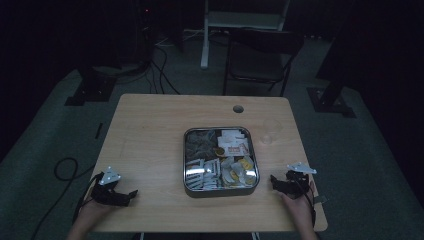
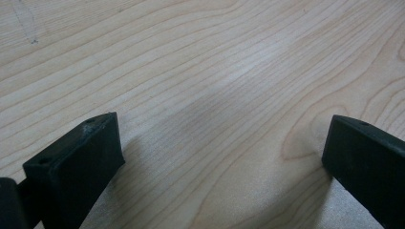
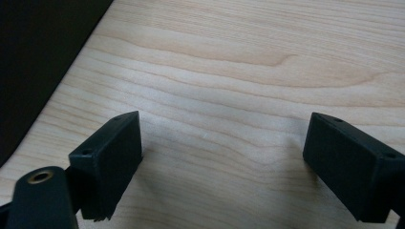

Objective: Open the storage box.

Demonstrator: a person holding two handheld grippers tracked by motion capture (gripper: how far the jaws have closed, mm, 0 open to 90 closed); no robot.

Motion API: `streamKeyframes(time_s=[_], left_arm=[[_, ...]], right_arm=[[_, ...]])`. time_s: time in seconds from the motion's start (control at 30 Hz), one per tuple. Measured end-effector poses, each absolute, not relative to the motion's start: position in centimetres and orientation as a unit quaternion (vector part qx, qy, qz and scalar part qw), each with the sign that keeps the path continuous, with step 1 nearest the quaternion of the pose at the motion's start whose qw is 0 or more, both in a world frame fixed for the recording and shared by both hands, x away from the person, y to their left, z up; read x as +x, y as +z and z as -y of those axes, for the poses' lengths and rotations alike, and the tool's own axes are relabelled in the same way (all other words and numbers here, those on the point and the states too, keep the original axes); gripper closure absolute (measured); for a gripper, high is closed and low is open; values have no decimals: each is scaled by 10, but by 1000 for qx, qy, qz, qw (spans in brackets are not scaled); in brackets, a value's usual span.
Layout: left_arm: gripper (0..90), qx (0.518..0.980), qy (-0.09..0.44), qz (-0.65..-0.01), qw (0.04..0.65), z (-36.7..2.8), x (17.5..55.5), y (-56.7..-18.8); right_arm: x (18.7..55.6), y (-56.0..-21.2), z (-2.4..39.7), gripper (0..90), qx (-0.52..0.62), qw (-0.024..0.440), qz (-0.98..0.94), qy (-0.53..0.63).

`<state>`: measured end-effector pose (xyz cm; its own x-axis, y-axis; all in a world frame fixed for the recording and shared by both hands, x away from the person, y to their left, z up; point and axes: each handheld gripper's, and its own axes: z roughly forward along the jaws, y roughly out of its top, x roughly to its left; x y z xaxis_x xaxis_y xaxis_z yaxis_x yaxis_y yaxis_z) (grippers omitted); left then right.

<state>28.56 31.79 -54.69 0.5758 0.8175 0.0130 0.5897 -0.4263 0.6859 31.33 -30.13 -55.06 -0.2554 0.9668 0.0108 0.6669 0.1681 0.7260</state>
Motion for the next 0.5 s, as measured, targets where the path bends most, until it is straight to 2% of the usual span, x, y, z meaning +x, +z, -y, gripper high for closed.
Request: streamKeyframes(time_s=[0.5], left_arm=[[5,830,172,-421,323,-318,288,-546]], right_arm=[[311,-550,303,126,561,235,-728,316]])
